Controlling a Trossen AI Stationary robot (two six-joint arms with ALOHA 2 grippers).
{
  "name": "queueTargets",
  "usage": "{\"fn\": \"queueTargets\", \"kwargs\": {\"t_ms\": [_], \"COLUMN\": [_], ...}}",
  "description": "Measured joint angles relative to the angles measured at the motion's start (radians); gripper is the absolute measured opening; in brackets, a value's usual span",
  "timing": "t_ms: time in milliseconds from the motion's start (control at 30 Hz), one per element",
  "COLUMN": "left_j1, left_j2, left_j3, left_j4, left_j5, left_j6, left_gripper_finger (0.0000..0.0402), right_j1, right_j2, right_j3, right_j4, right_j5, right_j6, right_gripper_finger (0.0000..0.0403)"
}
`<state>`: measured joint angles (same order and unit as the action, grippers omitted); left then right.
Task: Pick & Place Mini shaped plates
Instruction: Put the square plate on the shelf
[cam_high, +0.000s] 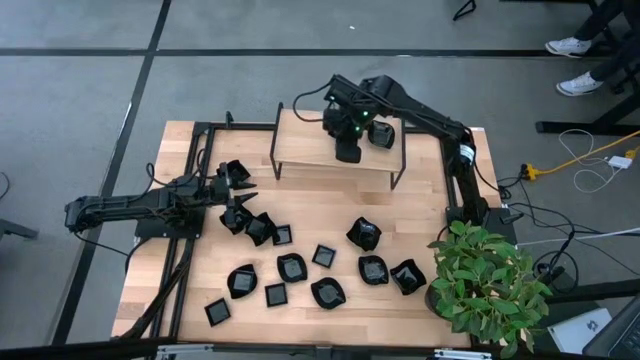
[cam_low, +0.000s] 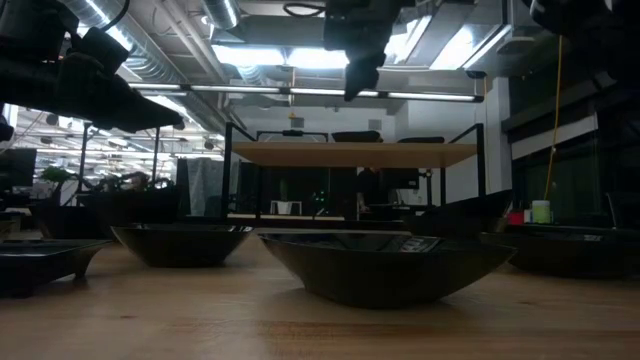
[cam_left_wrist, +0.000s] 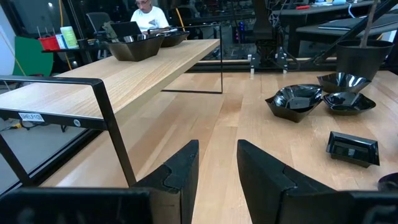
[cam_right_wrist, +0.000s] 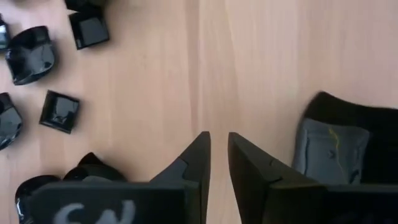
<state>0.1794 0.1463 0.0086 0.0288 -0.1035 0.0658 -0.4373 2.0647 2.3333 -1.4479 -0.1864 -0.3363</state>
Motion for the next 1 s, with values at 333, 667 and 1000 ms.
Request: {"fn": "queueTargets", "kwargs": {"t_ms": [333, 667, 1000], "left_j1": [0.000, 0.000, 0.000], "left_j2": [0.000, 0.000, 0.000], "left_j3": [0.000, 0.000, 0.000], "left_j4": [0.000, 0.000, 0.000], "left_j5": [0.000, 0.000, 0.000], "left_j6": [0.000, 0.000, 0.000], "left_gripper_finger": [0.0104, 0.0104, 0.0104], "right_j1": [0.006, 0.019, 0.086], "right_j2": [0.000, 0.000, 0.001], "right_j3": [0.000, 0.000, 0.000], "right_j4": [0.044, 0.093, 0.149], "right_j5": [-0.002, -0.241, -0.259], "right_j6": [0.089, -0.013, -0.065], "right_gripper_finger": [0.0058, 0.0058, 0.0058]}}
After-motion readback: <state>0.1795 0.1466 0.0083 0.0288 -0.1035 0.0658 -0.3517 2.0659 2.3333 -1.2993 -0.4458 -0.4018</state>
